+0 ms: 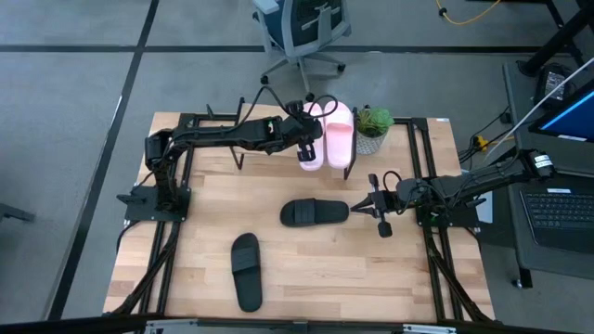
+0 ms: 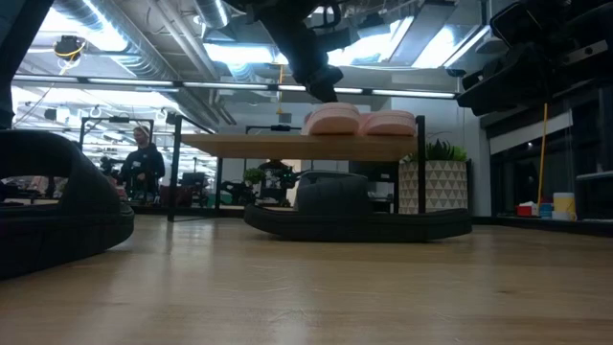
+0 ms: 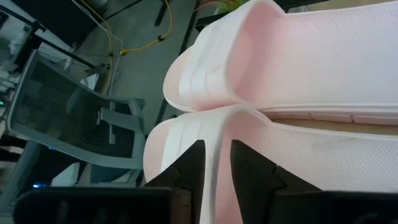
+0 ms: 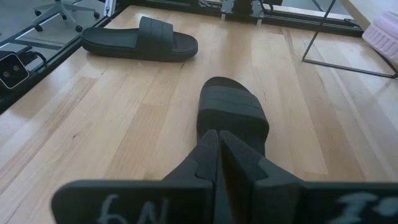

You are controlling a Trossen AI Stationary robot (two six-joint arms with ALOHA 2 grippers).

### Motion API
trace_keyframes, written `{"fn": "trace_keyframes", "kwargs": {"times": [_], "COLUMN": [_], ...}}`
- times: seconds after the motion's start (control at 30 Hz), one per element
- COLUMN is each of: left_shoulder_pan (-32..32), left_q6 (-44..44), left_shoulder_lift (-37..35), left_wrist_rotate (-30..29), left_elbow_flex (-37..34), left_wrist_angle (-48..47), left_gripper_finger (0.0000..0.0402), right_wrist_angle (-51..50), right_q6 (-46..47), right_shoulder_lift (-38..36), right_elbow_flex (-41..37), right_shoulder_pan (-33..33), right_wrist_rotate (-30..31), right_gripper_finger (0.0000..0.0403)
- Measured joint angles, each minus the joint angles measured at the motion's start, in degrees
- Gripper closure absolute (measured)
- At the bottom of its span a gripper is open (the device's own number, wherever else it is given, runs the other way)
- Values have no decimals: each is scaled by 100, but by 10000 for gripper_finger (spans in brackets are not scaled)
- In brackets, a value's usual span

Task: Pick and place slides into the shelf
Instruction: Put the top black slides on the shelf

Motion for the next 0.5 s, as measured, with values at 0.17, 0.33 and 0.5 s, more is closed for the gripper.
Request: {"fn": "trace_keyframes", "kwargs": {"times": [0.17,0.33,0.5], "left_shoulder_pan": [-234,-611,-899], "left_q6": [602,1035,510], "left_shoulder_lift": [-76,-422,-968], "left_wrist_rotate": [-233,-908,-945], "left_elbow_flex": [0,0,0], "left_wrist_angle": [-22,-57,-587], "left_gripper_finger": [331,331,331], "right_wrist_angle": [0,16,34], "right_q6": [-2,-13,-15], "right_shoulder_lift": [0,0,0], "right_elbow_flex": [0,0,0], "right_shoulder_pan": [-2,0,-1], "right_wrist_rotate": [0,0,0], "right_gripper_finger": [382,382,382]}}
